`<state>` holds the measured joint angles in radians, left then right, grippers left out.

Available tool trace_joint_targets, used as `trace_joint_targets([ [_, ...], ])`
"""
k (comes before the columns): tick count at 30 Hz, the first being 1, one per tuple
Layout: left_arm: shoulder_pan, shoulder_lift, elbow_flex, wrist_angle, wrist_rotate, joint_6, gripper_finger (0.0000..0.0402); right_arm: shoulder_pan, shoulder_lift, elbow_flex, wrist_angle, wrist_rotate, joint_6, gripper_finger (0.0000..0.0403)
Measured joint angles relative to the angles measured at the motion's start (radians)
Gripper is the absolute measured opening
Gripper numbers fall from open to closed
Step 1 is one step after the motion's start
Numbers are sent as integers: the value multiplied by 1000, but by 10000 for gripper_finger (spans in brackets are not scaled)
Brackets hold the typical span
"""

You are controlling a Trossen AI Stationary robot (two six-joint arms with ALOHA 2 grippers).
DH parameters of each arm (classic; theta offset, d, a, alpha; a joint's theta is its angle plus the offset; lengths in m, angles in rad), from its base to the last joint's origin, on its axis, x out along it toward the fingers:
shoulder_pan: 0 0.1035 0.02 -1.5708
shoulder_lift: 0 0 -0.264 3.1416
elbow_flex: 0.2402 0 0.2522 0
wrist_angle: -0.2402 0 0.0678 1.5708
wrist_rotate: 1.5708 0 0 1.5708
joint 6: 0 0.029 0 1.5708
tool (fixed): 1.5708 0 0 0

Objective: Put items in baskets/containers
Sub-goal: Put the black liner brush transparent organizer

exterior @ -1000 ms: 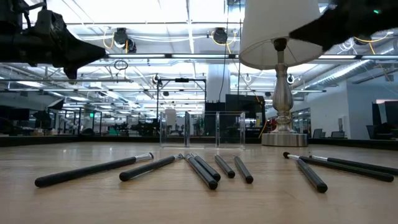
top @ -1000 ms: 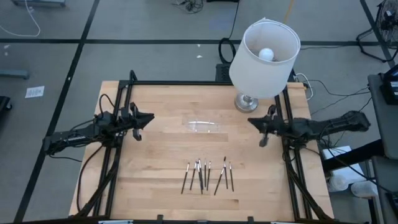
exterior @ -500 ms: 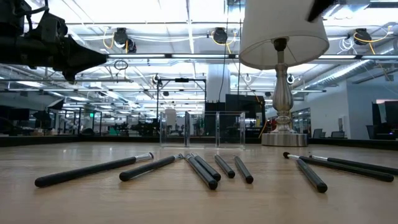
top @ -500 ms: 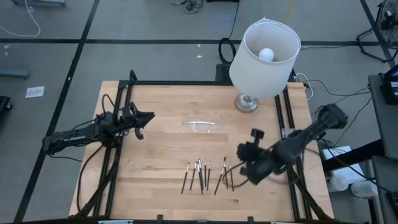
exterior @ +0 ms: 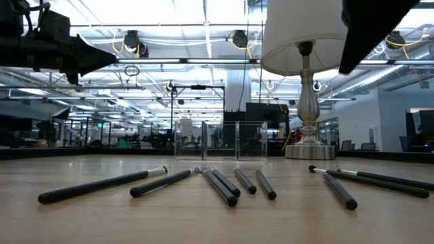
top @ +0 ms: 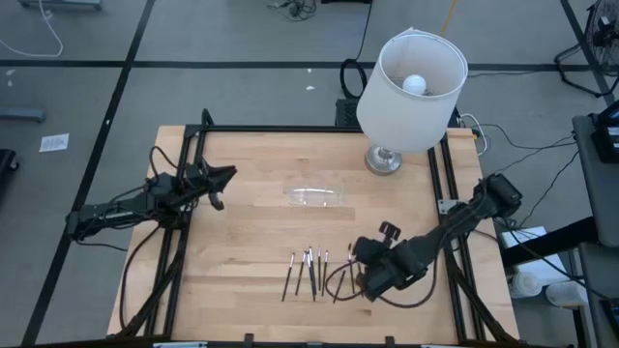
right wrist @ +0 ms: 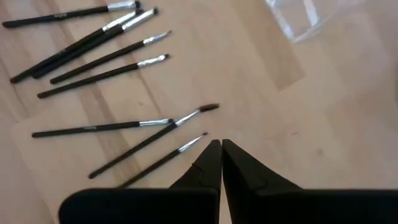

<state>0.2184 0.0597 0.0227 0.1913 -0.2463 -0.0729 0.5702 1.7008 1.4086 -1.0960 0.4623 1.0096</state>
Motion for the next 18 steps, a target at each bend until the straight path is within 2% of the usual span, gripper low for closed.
trace_joint_targets([
  [4, 0, 0, 0, -1, -18, 22, 61, -31, 0, -59, 71, -51, 3, 31],
  [9, 0, 0, 0, -3, -27, 22, 61, -52, 0, -124, 184, -121, 33, 102],
  [14, 0, 0, 0, 11, -28, 35, 61, -59, 0, -182, 219, -140, 184, 168],
  [18, 0, 0, 0, 28, -28, 50, 61, -60, 0, -218, 224, -153, 278, 191],
])
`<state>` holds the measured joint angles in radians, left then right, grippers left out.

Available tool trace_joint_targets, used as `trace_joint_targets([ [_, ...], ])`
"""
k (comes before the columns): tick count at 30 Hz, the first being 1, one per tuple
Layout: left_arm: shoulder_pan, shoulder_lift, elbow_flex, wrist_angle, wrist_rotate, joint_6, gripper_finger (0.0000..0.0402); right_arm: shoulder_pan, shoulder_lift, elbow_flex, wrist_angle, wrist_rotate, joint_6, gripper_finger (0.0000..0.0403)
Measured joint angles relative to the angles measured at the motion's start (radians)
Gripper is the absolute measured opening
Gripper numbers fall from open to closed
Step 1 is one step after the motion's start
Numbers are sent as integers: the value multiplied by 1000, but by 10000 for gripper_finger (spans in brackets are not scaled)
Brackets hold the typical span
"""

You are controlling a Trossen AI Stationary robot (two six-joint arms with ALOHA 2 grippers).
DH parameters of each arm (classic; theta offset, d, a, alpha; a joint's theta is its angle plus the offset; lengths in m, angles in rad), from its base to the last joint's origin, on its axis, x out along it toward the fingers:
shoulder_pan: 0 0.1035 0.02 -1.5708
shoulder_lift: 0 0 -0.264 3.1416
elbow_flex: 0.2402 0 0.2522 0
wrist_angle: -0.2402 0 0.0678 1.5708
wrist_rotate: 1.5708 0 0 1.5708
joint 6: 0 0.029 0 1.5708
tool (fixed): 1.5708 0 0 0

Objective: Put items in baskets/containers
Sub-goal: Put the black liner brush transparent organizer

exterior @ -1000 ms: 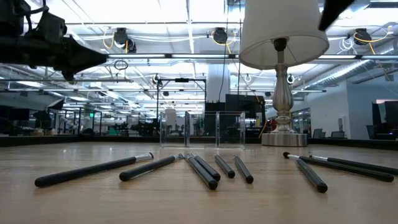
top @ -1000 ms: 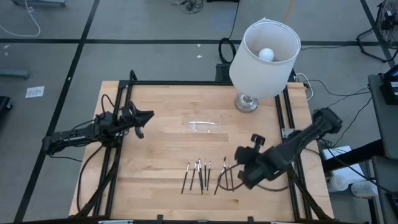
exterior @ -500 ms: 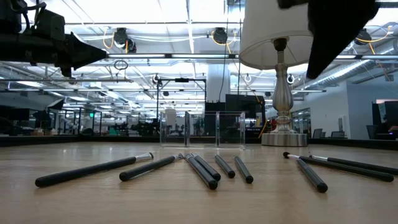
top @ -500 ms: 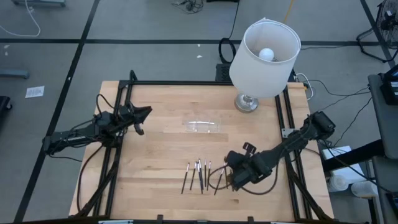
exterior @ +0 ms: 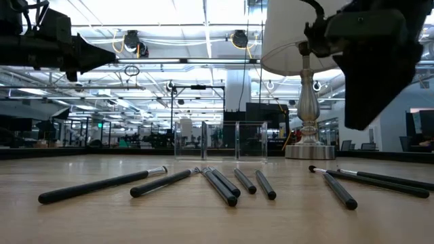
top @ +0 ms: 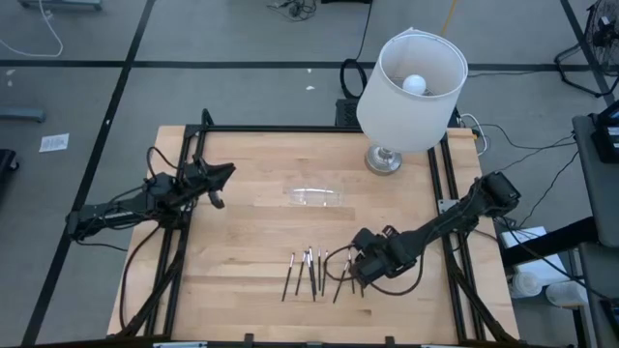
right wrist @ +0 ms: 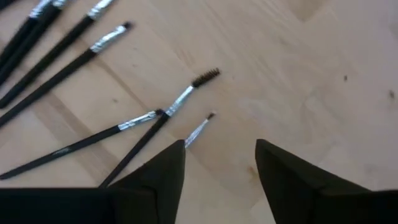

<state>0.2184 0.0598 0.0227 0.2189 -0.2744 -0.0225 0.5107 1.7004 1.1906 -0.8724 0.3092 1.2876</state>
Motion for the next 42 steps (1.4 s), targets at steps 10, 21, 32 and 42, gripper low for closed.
trace_joint_targets([
  [10, 0, 0, 0, 19, -27, 31, 61, 1, 0, -17, 129, -1, 4, 204],
  [21, 0, 0, 0, 18, -27, 45, 61, 29, 65, -17, 124, -101, 136, 204],
  [32, 0, 0, 0, 17, -26, 44, 61, 26, 98, -17, 136, -74, 137, 204],
  [42, 0, 0, 0, 17, -25, 44, 61, 6, 149, -15, 136, -75, 134, 203],
])
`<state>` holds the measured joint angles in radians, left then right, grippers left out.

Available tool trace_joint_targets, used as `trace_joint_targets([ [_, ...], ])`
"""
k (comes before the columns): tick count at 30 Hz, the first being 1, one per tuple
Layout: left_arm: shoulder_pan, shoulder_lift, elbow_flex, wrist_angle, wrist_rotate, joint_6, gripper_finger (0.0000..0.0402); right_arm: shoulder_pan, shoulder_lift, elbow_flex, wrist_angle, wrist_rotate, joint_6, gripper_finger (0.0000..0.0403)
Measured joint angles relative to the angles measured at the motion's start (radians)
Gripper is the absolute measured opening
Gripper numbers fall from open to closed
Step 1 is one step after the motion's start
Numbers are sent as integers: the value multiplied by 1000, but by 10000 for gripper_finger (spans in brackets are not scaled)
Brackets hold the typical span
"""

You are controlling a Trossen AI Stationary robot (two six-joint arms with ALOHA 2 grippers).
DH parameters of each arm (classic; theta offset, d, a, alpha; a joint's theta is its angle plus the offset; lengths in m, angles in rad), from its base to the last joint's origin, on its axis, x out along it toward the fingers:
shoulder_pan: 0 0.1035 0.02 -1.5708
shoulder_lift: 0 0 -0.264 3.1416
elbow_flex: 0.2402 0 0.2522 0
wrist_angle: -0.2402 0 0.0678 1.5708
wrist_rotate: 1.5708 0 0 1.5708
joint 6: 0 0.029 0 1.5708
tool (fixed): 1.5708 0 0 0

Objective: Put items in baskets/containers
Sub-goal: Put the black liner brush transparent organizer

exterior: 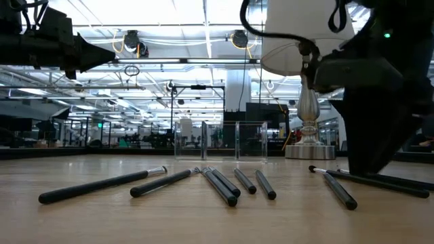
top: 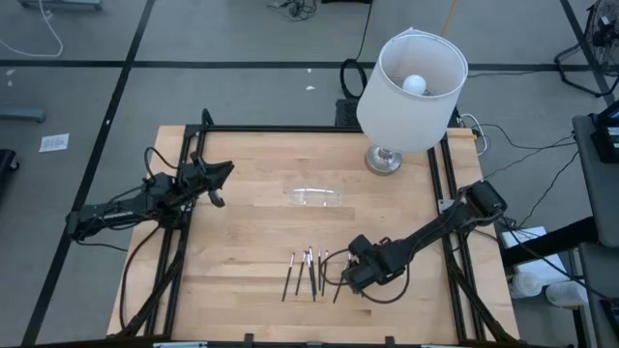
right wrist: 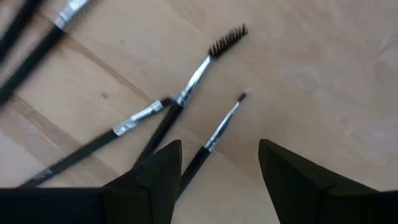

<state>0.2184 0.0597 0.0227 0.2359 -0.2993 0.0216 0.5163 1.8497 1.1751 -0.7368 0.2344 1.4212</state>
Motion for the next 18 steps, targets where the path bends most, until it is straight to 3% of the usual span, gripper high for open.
trace_joint_targets([
  [12, 0, 0, 0, -20, 1, -17, 61, -13, 37, 3, -21, -22, -84, 196],
  [18, 0, 0, 0, -22, 1, -31, 61, -20, 39, 2, -26, -22, -127, 131],
])
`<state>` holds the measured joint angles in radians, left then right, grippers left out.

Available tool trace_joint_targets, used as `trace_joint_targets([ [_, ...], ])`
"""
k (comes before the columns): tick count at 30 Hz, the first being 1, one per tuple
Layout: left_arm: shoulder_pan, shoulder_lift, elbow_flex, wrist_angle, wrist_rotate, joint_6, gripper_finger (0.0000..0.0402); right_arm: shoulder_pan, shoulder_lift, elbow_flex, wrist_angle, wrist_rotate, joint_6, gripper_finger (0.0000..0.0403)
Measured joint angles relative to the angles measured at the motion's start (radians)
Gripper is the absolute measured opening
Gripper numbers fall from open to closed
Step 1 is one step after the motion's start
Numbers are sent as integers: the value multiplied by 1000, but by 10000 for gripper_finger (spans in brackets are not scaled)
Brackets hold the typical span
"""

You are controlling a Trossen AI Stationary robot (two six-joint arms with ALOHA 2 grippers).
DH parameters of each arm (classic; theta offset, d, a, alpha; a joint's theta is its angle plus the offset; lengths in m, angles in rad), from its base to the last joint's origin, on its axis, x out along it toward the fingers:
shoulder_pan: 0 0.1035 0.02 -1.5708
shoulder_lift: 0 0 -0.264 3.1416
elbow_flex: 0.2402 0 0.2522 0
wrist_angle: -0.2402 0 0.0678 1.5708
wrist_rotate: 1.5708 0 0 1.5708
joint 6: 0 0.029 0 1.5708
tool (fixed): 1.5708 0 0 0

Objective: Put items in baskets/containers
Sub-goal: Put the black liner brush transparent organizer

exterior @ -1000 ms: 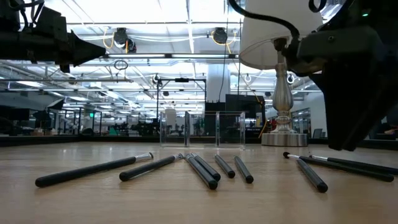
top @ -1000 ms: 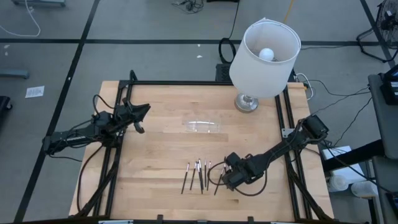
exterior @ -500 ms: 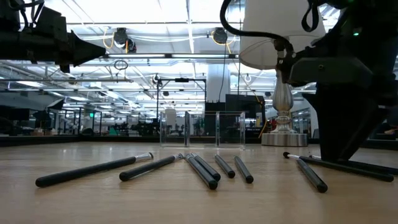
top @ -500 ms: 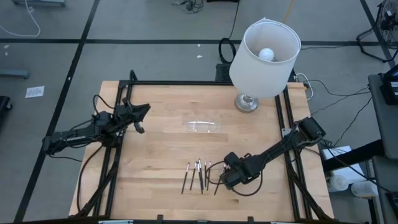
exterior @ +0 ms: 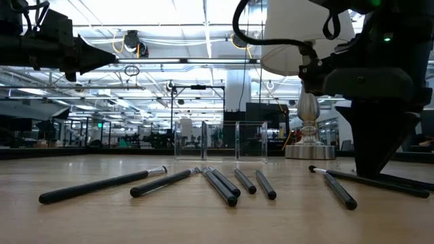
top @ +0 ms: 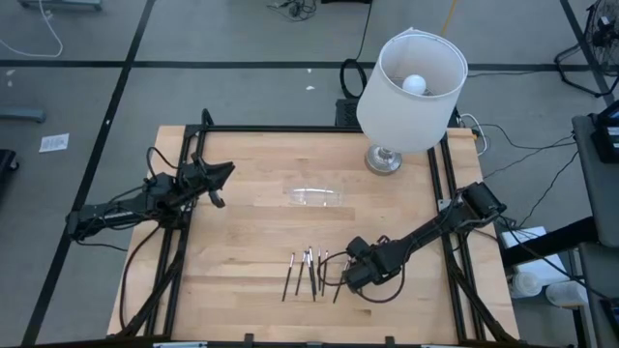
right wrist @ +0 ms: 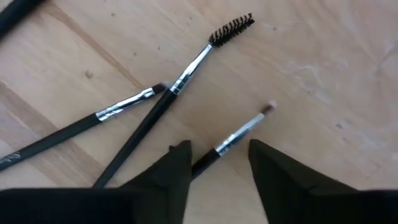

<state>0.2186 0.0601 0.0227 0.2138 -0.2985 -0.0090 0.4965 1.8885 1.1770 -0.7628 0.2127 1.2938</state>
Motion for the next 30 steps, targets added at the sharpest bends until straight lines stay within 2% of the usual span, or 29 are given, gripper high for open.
trace_joint_targets([
  [9, 0, 0, 0, -1, 0, 0, 61, 0, 0, -2, -10, 20, -63, 11],
  [18, 0, 0, 0, 0, 0, 0, 61, 1, -45, -8, -5, 47, -129, 3],
  [26, 0, 0, 0, 0, 0, 2, 61, 25, -240, -6, -1, 269, -189, 1],
  [30, 0, 0, 0, -4, 9, 7, 61, 51, -341, -5, 83, 476, -367, 1],
])
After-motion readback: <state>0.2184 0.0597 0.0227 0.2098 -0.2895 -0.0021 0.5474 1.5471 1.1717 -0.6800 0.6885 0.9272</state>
